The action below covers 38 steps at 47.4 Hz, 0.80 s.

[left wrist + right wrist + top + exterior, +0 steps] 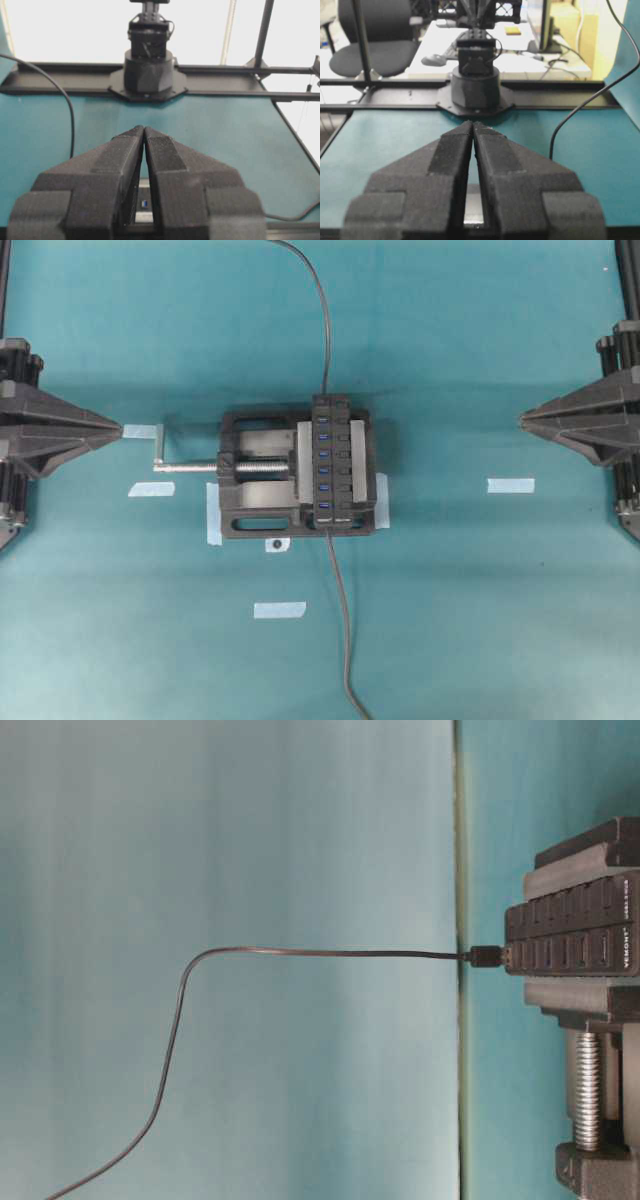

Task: Insert the USB into the center port of the fixed hub
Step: 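Move the right gripper from rest toward the clamped USB hub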

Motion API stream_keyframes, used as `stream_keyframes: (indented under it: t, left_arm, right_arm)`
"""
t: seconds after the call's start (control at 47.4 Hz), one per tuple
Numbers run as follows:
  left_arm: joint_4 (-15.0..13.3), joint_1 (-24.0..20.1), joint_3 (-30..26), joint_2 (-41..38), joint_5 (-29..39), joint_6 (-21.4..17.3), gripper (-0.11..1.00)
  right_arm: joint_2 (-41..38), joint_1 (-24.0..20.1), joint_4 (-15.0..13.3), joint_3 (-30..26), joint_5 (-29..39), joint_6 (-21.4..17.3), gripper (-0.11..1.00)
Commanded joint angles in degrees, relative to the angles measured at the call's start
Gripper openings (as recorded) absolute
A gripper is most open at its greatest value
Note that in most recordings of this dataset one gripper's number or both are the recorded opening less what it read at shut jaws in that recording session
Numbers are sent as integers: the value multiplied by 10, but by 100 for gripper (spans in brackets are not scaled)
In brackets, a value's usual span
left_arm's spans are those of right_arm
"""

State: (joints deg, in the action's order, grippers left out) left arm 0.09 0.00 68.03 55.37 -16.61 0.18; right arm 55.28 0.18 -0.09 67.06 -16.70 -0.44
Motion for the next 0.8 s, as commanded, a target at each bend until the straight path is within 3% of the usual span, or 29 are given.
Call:
stream_keyframes:
  t: [0.0, 0.084, 0.169, 0.253, 0.781]
  left_arm:
    - [4, 2, 7, -3, -3, 4, 13]
    - [4, 4, 6, -4, -3, 2, 16]
    - [4, 3, 1, -5, -3, -1, 3]
    - [4, 4, -1, -5, 3, 1, 1]
    - [4, 4, -2, -8, 44, 4, 1]
  right_arm:
    - [-5, 4, 4, 1, -4, 1, 16]
    - [-6, 10, 15, 4, 1, -10, 16]
    - [-7, 19, 18, 3, 15, -20, 4]
    - [-8, 25, 18, -4, 34, -25, -1]
    - [-27, 39, 18, -24, 113, -26, -2]
